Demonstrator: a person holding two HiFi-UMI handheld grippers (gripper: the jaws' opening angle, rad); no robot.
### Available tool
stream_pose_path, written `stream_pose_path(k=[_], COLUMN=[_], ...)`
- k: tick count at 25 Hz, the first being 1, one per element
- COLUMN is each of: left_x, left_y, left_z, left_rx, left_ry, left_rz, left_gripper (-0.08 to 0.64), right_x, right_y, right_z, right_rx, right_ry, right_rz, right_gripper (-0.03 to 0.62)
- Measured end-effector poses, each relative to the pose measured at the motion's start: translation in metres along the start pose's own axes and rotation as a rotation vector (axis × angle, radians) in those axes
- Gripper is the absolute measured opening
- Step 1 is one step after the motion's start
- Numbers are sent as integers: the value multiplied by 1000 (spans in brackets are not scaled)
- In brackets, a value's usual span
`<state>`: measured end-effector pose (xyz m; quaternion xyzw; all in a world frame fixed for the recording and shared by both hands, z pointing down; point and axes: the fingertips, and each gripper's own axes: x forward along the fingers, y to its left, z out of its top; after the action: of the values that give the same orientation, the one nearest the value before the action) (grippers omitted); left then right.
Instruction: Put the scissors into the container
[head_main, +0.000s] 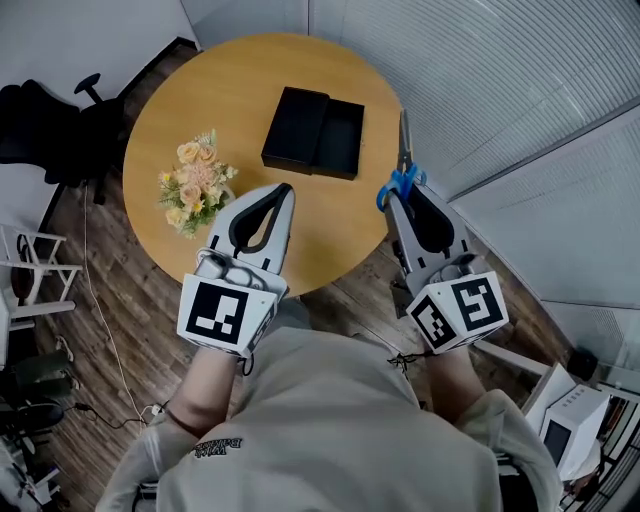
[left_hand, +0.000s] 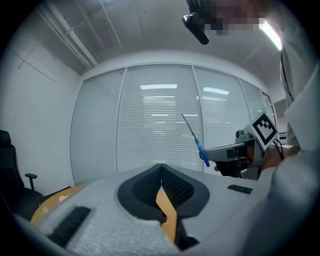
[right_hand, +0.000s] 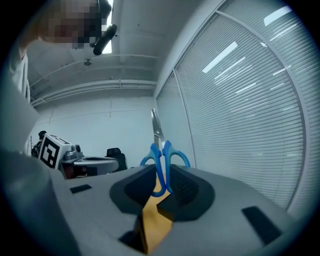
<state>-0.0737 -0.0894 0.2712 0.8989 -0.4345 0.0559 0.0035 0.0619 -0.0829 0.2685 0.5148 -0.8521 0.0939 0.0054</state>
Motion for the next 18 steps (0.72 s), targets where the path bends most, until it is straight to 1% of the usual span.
stream_pose_path(k=[6,10,14,18], left_x=[21,36,48,55], left_y=[30,46,54,58], left_z=[-5,-12,-18,-25], left_rx=[-42,-68,-63,-76], left_ry=[19,28,28,34], left_rz=[-60,-115,-162,-169], left_gripper=[21,21,21,21], right_x=[40,67,87,94], right_y=[-1,0,0,-3], right_z=[0,-5,-14,-25], right_rx=[-15,-12,9,51], right_ry=[34,54,62,80], right_rz=[-67,-102,-131,-154], right_gripper=[97,97,97,97])
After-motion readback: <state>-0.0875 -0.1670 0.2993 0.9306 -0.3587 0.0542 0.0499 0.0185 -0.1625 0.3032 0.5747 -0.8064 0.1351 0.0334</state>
